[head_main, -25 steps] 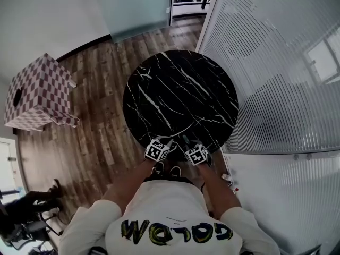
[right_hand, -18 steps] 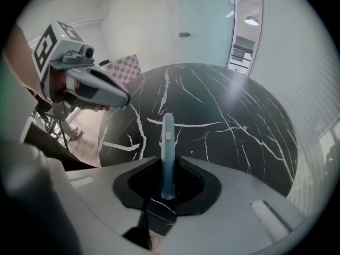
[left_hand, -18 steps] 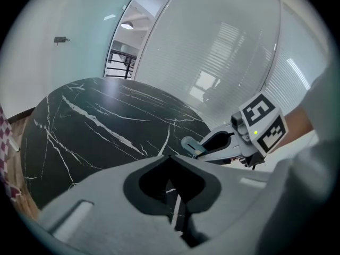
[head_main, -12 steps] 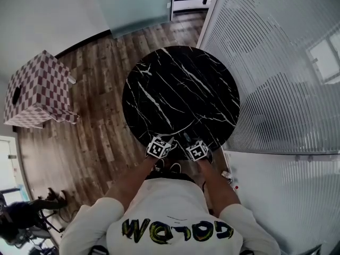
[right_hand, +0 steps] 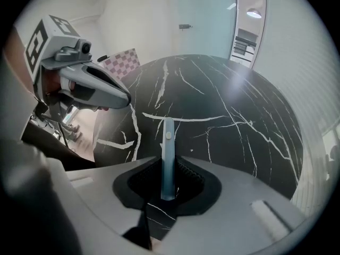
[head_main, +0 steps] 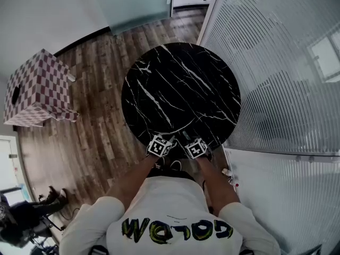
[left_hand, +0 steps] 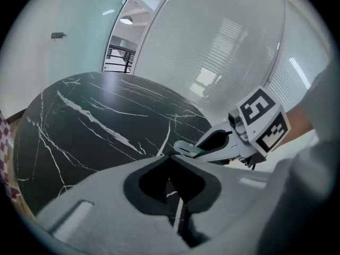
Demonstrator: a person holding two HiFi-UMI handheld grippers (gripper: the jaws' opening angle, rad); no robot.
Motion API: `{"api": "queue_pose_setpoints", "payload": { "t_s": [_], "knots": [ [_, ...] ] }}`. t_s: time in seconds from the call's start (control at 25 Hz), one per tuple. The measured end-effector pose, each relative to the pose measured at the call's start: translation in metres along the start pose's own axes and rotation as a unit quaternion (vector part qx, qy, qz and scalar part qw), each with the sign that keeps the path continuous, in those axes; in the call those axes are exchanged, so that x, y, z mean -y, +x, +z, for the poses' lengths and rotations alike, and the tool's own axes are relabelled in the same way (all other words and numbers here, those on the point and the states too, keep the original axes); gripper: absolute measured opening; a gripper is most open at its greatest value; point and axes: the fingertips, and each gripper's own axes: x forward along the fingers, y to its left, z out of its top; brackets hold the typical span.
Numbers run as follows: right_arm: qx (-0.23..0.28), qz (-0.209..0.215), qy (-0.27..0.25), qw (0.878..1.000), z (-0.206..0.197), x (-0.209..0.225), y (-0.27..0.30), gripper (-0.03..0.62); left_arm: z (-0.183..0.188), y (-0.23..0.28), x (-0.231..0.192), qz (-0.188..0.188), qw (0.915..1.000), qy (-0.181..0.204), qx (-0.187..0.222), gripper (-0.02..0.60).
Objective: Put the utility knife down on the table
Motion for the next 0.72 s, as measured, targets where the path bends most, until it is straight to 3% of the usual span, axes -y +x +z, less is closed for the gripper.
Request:
{"api": "queue_pose_setpoints", "payload": {
  "t_s": [0.72],
  "knots": [
    [0.001,-0.009,0.0,1.0,-0.0042,0.0001,0.0004,0.1,-0.0046,-0.0008,0.0068,-0.003,1.0,0.003,-0.002,0.001]
  ]
}}
